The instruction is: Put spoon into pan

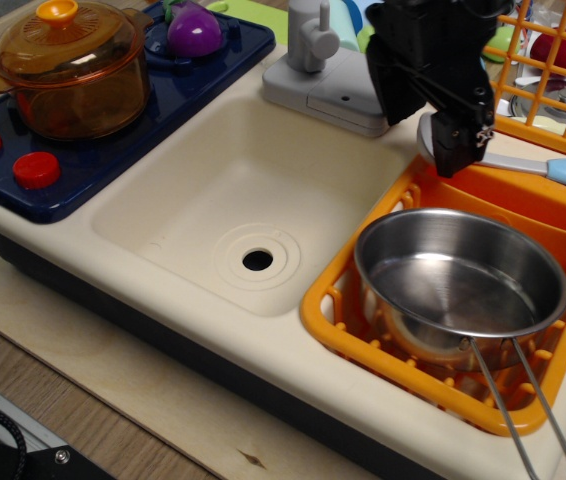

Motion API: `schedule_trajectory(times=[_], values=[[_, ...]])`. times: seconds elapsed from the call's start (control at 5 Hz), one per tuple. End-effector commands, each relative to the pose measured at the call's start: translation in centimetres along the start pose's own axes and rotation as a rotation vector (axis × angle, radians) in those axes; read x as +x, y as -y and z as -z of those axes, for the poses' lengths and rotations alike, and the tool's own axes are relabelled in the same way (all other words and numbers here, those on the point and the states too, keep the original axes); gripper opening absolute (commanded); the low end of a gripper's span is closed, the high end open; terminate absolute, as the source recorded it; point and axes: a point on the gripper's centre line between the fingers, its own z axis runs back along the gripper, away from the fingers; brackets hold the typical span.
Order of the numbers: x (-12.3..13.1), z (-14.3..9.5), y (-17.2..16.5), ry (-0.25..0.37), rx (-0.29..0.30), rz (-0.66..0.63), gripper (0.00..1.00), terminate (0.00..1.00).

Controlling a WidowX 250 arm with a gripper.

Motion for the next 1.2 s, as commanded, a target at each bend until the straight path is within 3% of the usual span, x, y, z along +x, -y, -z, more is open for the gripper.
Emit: schedule_trajectory(times=[0.0, 0.2, 0.4, 0.6, 1.0], values=[[-0.1, 1.1, 0.1, 0.045, -0.016, 0.004, 1.0, 0.0], [-0.3, 1.4, 0.1, 0.057, -0.031, -0.009, 0.0, 0.0], [0.1, -0.2, 0.4, 0.031, -0.026, -0.026, 0.0, 0.0], [0.6, -3.4, 1.2, -0.003, 0.031, -0.036, 0.0, 0.0], [-0.9, -7.1, 2.4, -0.015, 0.05, -0.089, 0.0, 0.0]])
